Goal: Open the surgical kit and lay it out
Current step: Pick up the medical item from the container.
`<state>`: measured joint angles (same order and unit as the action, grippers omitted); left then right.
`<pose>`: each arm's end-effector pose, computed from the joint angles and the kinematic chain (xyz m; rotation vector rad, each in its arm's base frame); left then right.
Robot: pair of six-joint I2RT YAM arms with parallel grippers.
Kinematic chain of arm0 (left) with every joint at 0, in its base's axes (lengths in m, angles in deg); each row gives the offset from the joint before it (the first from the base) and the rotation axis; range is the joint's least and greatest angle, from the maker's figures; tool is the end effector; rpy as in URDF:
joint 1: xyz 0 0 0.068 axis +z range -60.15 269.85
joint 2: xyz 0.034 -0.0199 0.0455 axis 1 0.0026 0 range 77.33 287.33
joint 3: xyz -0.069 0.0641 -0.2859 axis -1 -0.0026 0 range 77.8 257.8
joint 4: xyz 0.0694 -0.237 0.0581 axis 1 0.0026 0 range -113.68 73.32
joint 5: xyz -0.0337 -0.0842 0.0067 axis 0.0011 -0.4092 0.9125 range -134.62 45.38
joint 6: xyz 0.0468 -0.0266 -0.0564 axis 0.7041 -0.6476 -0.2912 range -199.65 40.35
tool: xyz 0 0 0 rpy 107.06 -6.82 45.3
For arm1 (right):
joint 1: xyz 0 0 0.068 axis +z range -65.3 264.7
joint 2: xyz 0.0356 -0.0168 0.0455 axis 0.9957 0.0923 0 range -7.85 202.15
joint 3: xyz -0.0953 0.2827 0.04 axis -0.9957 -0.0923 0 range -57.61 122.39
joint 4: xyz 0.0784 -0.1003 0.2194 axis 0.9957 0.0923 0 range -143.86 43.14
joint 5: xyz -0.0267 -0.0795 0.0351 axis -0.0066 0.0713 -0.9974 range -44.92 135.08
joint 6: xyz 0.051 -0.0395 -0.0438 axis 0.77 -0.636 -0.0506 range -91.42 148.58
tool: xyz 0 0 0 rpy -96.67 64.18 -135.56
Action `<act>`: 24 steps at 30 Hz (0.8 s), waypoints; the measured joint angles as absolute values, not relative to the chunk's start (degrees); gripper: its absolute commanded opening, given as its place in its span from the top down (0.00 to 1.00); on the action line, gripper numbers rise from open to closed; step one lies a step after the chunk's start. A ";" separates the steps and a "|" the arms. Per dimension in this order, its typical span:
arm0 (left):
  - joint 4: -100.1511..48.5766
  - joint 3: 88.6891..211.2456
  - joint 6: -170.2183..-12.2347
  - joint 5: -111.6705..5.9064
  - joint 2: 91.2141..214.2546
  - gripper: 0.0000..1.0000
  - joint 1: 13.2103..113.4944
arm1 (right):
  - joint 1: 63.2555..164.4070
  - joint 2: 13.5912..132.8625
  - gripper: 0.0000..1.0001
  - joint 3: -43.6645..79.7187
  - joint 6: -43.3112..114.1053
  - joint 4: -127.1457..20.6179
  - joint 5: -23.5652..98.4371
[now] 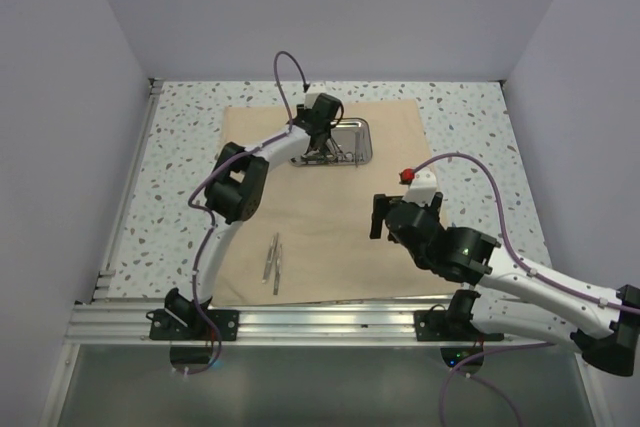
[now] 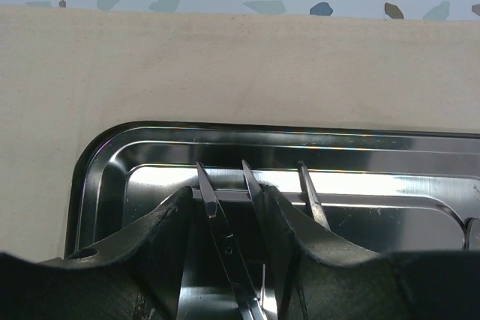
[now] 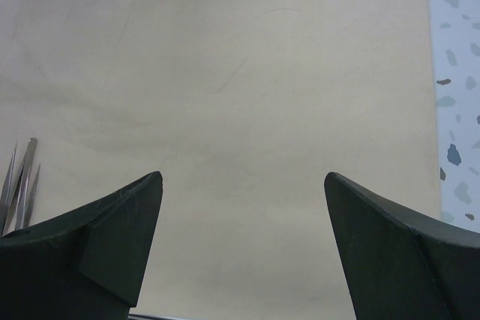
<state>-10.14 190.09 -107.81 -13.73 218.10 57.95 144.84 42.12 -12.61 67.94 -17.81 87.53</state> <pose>0.5114 -0.2781 0.1509 -0.1955 2.1740 0.0357 0.1214 0.1210 0.2963 -0.0129 2.0823 0.1982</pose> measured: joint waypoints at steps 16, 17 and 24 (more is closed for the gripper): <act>-13.68 180.06 -109.10 -14.45 212.37 0.55 57.97 | 143.88 42.45 0.07 -12.18 66.95 -17.46 87.51; -13.77 179.42 -109.12 -14.47 211.98 0.56 57.97 | 143.88 42.45 0.07 -12.20 66.95 -17.46 87.49; -17.66 172.01 -109.08 -15.61 207.83 0.56 57.97 | 143.88 43.59 0.07 -12.18 66.95 -17.50 87.25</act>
